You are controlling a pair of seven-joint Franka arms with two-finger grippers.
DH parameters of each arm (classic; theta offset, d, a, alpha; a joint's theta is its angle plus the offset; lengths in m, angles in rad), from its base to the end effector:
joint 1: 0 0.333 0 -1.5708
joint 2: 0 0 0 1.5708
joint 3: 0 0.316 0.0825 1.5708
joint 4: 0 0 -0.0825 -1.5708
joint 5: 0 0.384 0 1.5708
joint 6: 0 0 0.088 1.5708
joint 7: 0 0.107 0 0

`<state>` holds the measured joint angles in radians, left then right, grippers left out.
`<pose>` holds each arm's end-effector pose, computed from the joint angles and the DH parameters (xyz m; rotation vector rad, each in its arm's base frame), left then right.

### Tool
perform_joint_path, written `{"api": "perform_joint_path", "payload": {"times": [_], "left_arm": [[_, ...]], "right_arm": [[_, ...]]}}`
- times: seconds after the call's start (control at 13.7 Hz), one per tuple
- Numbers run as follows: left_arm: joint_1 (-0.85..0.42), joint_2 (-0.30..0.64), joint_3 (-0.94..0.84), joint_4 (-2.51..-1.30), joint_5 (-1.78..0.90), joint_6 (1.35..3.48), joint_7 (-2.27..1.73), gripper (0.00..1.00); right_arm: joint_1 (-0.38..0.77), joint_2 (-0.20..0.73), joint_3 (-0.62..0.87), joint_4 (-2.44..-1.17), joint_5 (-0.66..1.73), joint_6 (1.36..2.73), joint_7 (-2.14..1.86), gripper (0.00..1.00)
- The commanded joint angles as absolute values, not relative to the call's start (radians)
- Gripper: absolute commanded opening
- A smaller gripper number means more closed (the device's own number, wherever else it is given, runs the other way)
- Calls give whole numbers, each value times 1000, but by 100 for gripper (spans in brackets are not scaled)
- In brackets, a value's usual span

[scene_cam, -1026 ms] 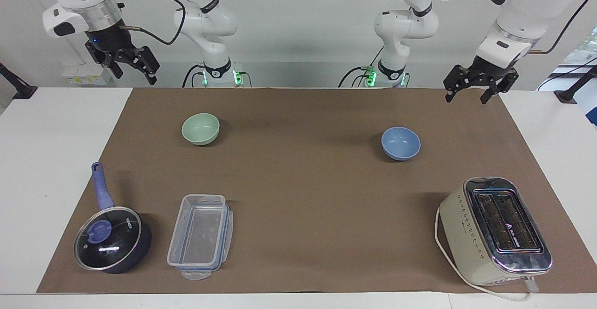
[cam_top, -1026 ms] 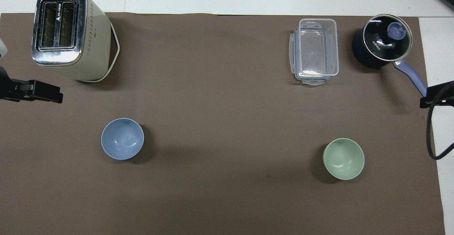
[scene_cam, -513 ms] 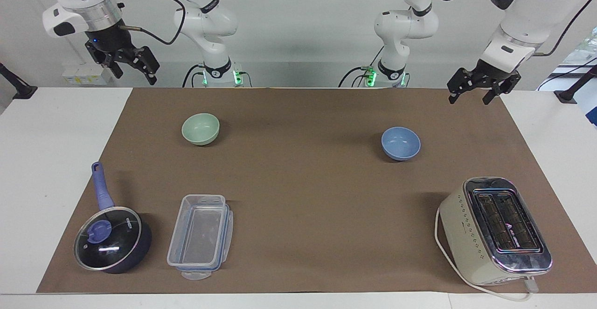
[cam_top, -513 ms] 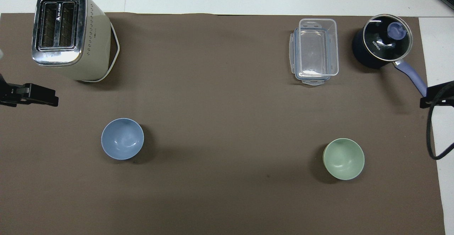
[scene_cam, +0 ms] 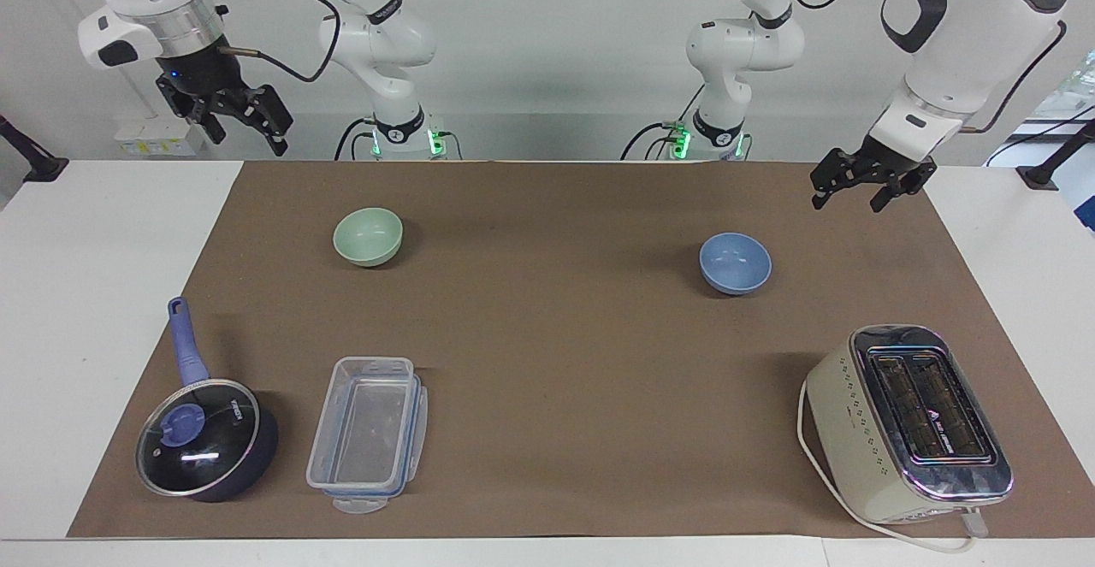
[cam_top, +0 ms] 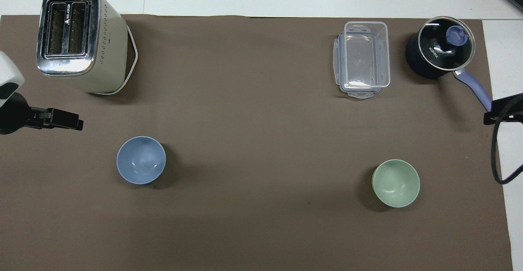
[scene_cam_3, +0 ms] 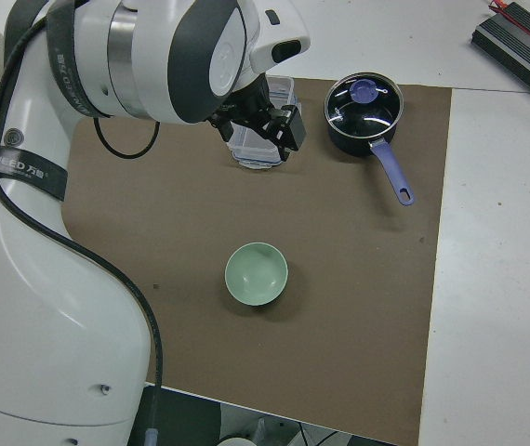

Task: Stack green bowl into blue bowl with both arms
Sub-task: 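Reach the left gripper down to the rim of the light blue bowl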

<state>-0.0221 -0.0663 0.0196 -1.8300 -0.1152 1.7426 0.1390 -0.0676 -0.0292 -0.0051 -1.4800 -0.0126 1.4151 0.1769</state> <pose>0.5399 -0.0115 0.5529 3.0203 -0.1824 -0.0201 0.5272 -0.0400 0.6691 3.1023 -0.3919 -0.0547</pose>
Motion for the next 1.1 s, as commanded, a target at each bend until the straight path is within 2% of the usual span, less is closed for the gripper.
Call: {"api": "perform_joint_path", "payload": {"times": [0.0, 0.81, 1.03], "left_arm": [[-3, -107, 12, -1956, -149, 1847, 225, 100], [-5, -89, 12, -2221, -169, 2152, 339, 100], [-5, -42, 12, -2290, -227, 2276, 403, 100]], "right_arm": [[-71, -31, -3, -1477, -8, 1410, 184, 100], [-72, -32, -6, -1477, -8, 1407, 184, 100], [-72, -38, -6, -1494, -8, 1411, 183, 100]]}}
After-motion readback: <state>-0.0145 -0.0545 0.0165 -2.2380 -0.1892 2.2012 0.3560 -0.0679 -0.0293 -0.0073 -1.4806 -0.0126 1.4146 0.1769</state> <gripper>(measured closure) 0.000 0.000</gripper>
